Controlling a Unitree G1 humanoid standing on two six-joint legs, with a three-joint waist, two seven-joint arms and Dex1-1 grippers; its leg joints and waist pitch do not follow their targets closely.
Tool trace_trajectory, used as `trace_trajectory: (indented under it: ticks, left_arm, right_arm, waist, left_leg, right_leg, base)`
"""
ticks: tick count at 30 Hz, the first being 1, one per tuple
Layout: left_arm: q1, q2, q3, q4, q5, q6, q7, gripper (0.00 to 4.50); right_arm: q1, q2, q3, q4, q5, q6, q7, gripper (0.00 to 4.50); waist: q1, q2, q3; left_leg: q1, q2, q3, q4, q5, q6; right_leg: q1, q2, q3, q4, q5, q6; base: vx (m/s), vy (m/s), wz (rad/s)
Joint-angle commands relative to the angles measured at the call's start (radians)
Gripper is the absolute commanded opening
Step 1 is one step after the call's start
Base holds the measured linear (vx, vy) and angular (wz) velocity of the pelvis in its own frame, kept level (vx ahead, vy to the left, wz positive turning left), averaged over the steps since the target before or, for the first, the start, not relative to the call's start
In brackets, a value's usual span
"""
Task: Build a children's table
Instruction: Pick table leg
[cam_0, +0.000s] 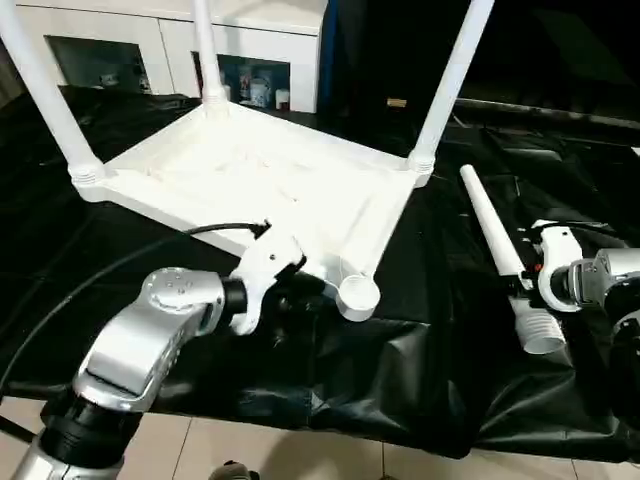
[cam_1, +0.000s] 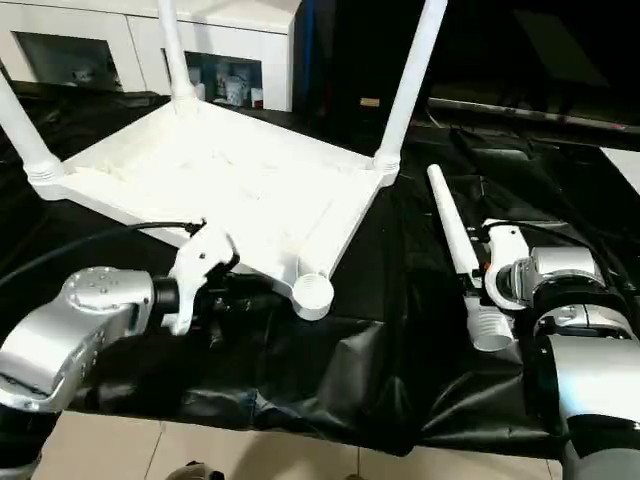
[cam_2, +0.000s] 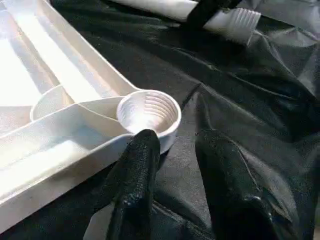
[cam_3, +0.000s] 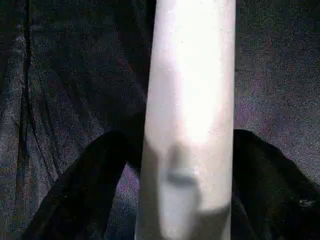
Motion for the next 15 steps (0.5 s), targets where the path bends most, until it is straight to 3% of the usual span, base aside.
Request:
trace_trajectory:
  ticks: [1, 7, 12, 15]
  left_arm:
    - [-0.008, 0.003, -0.016, -0.015, -0.017, 0.009, -0.013, 1.83]
    - [-0.023, 0.002, -0.029, -0.004, -0.011, -0.006, 0.000, 1.90]
    - [-0.015, 0.015, -0.026, 0.003, 0.001, -0.026, 0.009, 1.90]
    - [-0.011, 0.016, -0.020, 0.009, 0.000, -0.038, 0.020, 1.90]
  right_arm:
    - [0.000, -0.007, -0.015, 0.023, 0.009, 0.013, -0.014, 3.08]
    - [0.000, -0.016, -0.027, 0.018, 0.014, 0.001, -0.027, 2.50]
    - [0.001, -0.016, -0.045, 0.013, 0.022, -0.012, -0.063, 2.08]
    - [0.002, -0.017, -0.056, 0.008, 0.030, -0.016, -0.086, 1.93]
  waist:
    - [0.002, -0.001, -0.072]
    - [0.004, -0.006, -0.072]
    - [0.003, -0.004, -0.072]
    - [0.001, -0.012, -0.073]
  left_leg:
    - [0.016, 0.018, -0.006, -0.062, -0.203, -0.025]
    - [0.016, 0.018, -0.007, -0.063, -0.209, -0.028]
    - [0.016, 0.018, -0.007, -0.063, -0.200, -0.028]
    - [0.015, 0.017, -0.005, -0.061, -0.194, -0.025]
  right_leg:
    - [0.046, -0.042, 0.035, -0.071, -0.205, -0.225]
    - [0.047, -0.043, 0.035, -0.072, -0.209, -0.225]
    - [0.047, -0.043, 0.035, -0.071, -0.202, -0.222]
    - [0.047, -0.043, 0.036, -0.070, -0.204, -0.219]
  base:
    - [0.000, 0.000, 0.00]
    - [0.000, 0.000, 0.00]
    - [0.000, 0.000, 0.00]
    - [0.000, 0.000, 0.00]
